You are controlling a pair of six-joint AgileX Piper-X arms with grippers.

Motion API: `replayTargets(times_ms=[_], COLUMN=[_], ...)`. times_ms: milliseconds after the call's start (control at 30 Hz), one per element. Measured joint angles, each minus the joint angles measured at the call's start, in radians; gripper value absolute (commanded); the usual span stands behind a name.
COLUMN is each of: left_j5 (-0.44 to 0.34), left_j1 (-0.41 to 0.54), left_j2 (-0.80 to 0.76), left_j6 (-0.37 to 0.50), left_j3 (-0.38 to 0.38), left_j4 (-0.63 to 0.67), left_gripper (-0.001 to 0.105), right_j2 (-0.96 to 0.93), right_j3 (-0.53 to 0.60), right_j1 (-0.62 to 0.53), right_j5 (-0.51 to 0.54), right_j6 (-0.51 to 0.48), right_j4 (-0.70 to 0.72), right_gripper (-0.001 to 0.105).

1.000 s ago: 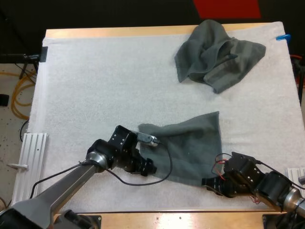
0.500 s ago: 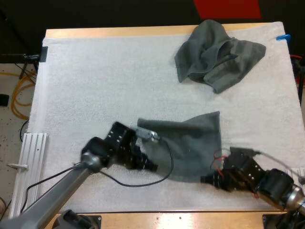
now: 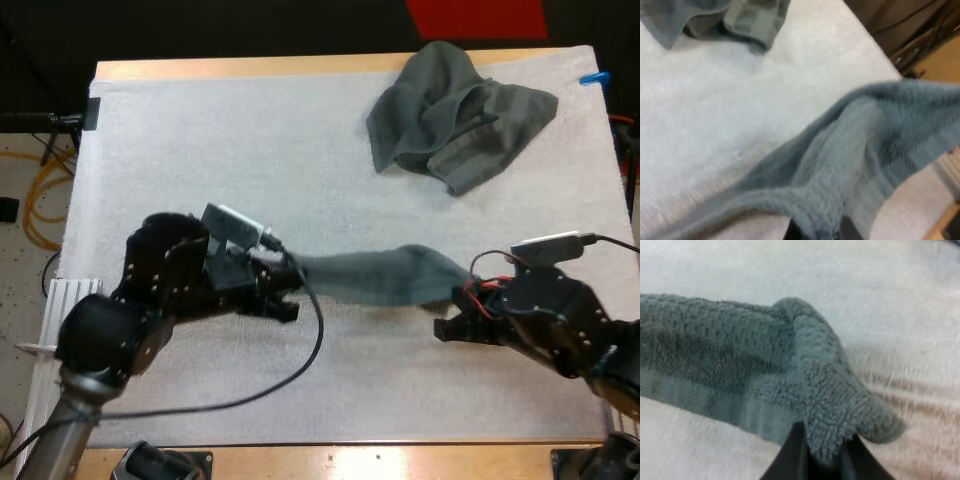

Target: Pick towel from pile fold and stack

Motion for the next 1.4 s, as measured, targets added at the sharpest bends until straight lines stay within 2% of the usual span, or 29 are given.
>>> replayTargets(times_ms=[200, 367, 500, 633, 767, 867, 1000, 1133, 1233, 1400], left_j5=[0.003, 0.004, 0.002, -0.046, -0.077, -0.143, -0.152, -0.152, -0.133, -0.088], left_j1=[-0.033, -0.073, -0.082, -0.082, -0.082, -0.082, -0.072, -0.032, 0.016, 0.106], left_j2=[-0.084, -0.173, -0.238, -0.253, -0.229, -0.191, -0.091, 0.052, 0.157, 0.322], left_j6=[-0.012, -0.07, -0.117, -0.126, -0.126, -0.126, -0.126, -0.103, -0.049, -0.036], left_j3=[0.0, 0.0, 0.0, 0.043, 0.202, 0.323, 0.429, 0.458, 0.458, 0.458], left_j4=[0.183, 0.282, 0.339, 0.334, 0.241, 0.109, -0.111, -0.299, -0.425, -0.608], left_gripper=[0.0, 0.0, 0.0, 0.0, 0.0, 0.0, 0.0, 0.0, 0.0, 0.0], right_j2=[0.0, 0.0, -0.002, 0.017, 0.08, 0.149, 0.252, 0.366, 0.44, 0.542], right_j3=[-0.096, -0.152, -0.165, -0.138, -0.056, 0.017, 0.1, 0.134, 0.137, 0.137], right_j1=[0.0, 0.0, 0.0, 0.0, 0.0, -0.001, -0.04, -0.11, -0.159, -0.222], right_j5=[-0.15, -0.303, -0.36, -0.343, -0.258, -0.154, -0.088, -0.082, -0.084, -0.085], right_j6=[0.01, 0.048, 0.092, 0.098, 0.092, 0.075, 0.048, 0.033, 0.011, -0.017], right_j4=[0.135, 0.206, 0.237, 0.252, 0.162, 0.035, -0.16, -0.334, -0.43, -0.551], right_gripper=[0.0, 0.0, 0.0, 0.0, 0.0, 0.0, 0.0, 0.0, 0.0, 0.0])
